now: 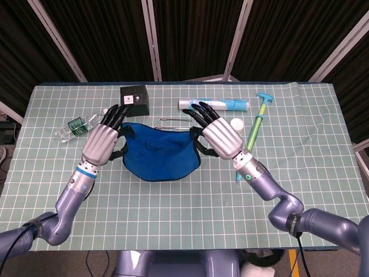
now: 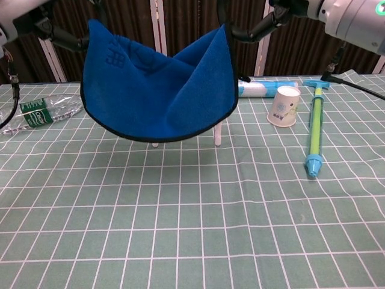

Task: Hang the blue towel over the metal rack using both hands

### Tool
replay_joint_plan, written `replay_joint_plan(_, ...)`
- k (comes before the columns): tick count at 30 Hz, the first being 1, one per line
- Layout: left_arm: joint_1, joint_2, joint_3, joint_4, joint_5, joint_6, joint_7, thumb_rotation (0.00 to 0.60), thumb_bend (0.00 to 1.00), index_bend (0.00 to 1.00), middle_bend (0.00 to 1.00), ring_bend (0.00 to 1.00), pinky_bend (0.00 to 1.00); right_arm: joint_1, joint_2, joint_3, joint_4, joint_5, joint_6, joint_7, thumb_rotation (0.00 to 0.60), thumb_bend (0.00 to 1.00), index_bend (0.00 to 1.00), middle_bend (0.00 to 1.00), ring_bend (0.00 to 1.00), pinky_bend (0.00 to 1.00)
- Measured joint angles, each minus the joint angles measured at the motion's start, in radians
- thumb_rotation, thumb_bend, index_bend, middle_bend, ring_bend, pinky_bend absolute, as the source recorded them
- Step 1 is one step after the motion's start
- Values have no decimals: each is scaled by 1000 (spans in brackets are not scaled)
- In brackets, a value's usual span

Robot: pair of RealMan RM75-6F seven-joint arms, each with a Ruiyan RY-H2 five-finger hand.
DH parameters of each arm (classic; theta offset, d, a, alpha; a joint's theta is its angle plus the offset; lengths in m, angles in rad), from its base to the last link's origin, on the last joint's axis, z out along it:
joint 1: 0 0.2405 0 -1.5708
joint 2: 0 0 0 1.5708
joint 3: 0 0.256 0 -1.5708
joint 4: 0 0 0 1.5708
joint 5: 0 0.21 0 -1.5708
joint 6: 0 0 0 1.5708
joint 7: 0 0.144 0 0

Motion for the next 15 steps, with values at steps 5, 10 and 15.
replay_joint_plan(5,-36,16,-59,14,-76,-29,12,600,566,805,0,0,0,30,-3,47,35,66,-41,8,600,498,703,98,0,18)
replay_joint_plan(10,-80,14,-113,51,-149,-50,31,600,565,805,0,0,0,72,-28,96,97,131,-84,9,600,498,703,100,0,18)
replay_joint_plan(15,-99,2,-129,75,-170,-47,26,600,566,806,0,0,0,107,-45,124,139,164,-114,12,600,498,706,101,0,17)
